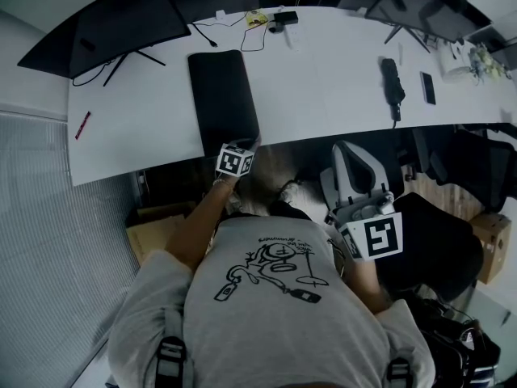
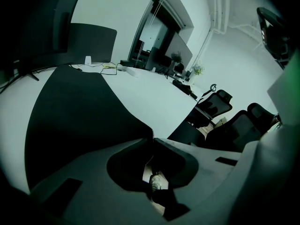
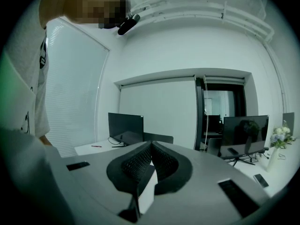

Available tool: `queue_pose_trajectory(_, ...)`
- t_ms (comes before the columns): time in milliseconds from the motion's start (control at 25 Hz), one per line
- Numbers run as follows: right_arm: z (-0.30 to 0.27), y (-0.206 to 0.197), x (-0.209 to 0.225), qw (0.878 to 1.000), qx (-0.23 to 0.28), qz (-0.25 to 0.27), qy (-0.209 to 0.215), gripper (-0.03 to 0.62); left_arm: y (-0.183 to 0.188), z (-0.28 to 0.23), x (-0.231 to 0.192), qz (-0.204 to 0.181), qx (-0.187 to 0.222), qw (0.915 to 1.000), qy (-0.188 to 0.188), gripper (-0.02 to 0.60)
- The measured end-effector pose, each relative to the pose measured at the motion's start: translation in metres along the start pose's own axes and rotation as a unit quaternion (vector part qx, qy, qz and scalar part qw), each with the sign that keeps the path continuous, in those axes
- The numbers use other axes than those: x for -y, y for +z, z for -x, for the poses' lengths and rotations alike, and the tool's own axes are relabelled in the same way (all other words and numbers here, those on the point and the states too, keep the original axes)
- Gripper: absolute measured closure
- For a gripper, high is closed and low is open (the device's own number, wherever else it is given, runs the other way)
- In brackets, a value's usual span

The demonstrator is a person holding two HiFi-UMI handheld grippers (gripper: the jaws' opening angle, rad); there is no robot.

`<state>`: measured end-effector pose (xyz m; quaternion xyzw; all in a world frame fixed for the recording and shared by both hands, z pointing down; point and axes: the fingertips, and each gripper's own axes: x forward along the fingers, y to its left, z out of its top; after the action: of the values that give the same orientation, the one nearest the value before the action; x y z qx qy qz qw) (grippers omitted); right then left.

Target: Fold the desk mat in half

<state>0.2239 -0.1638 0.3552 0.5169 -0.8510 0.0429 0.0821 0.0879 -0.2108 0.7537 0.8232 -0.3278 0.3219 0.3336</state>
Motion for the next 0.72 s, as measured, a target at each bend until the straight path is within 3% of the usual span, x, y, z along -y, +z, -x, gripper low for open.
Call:
queue_pose_trajectory(80, -0.002, 0.0, -0.001, 1.0, 0.0, -0.001, 0.001, 0.585, -0.003, 0.0, -0.001, 0.005, 0.0, 1.0, 0.002, 0.517)
queue_pose_trajectory(360, -0.01, -0.001, -0.017, 1.0, -0.001, 0.0, 0.016, 0.585, -0.006, 0.018, 0.007, 0.017, 0.03, 0.9993, -0.013, 0.517)
queue_pose_trajectory(720, -0.026, 0.001, -0.044, 0.999, -0.002, 0.005, 0.036, 0.585, 0.01, 0.06, -0.003, 0.028, 0.086, 0.9959, -0.001, 0.54)
